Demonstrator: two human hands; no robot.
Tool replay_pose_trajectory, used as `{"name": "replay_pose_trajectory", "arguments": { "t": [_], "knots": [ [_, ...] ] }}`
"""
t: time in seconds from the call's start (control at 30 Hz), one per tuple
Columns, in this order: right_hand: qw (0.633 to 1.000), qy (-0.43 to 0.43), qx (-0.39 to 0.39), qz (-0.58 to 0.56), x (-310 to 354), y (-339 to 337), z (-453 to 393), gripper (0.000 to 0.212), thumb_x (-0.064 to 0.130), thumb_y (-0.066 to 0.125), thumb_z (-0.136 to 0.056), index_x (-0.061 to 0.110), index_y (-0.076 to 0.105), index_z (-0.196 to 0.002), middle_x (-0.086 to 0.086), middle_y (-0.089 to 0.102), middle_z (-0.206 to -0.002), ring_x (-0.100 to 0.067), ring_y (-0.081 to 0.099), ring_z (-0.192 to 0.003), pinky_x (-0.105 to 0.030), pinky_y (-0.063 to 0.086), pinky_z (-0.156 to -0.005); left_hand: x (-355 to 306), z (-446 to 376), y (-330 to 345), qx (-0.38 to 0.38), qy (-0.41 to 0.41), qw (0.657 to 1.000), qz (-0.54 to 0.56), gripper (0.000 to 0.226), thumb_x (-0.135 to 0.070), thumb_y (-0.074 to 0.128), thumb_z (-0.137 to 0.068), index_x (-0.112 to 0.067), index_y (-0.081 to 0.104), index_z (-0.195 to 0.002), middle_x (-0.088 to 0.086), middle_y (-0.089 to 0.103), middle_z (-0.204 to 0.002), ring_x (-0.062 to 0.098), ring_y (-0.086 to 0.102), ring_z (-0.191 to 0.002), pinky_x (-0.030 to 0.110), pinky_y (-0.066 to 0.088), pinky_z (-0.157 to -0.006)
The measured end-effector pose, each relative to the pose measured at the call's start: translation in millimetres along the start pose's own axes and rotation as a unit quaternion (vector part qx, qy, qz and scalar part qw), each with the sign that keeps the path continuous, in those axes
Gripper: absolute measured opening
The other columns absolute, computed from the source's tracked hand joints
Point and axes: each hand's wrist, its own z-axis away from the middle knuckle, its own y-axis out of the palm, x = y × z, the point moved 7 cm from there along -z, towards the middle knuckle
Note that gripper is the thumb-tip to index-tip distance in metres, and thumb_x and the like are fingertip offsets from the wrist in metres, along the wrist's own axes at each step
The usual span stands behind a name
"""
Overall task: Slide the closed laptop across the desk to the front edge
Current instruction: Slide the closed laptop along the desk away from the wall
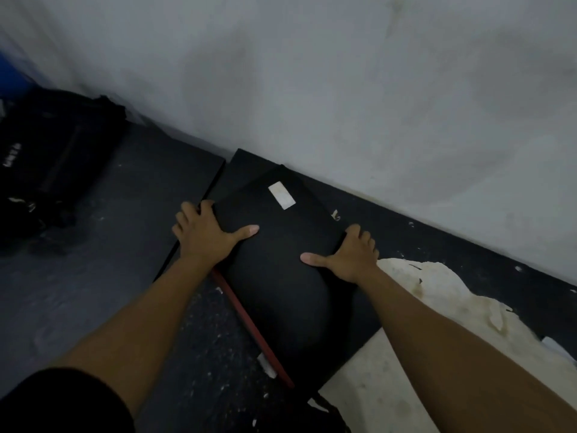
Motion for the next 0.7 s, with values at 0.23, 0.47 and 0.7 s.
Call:
{"name": "replay_pose_trajectory", "arguments": {
  "t": [0.23,0.47,0.7],
  "knots": [
    [0.995,0.072,-0.043,-0.056,-35,31,43,0.128,0.089,0.077,-0.044,0.015,0.033,-0.138,-0.010,0.037,-0.144,-0.034,0.035,-0.135,-0.050,0.030,-0.112,-14,-3,2,0.053,0.059,0.996,-0.030,0.125,-0.093,0.067,-0.051,-0.021,0.039,-0.149,0.017,0.027,-0.150,0.040,0.028,-0.136,0.058,0.020,-0.114],
    [0.995,0.055,-0.087,-0.005,-30,41,73,0.123,0.089,0.075,-0.049,0.012,0.034,-0.136,-0.010,0.038,-0.139,-0.033,0.038,-0.130,-0.049,0.033,-0.107,-17,15,-7,0.023,0.074,0.997,-0.031,0.131,-0.097,0.066,-0.045,-0.022,0.038,-0.149,0.013,0.032,-0.142,0.037,0.034,-0.131,0.054,0.030,-0.110],
    [0.970,-0.215,-0.045,0.106,78,9,19,0.123,0.075,0.082,-0.060,0.027,0.023,-0.157,-0.010,0.023,-0.158,-0.035,0.023,-0.146,-0.053,0.018,-0.118,22,63,5,0.020,-0.149,0.985,0.088,0.147,-0.092,0.070,-0.051,-0.004,0.017,-0.155,0.020,0.026,-0.154,0.043,0.042,-0.135,0.054,0.045,-0.104]
  ]
}}
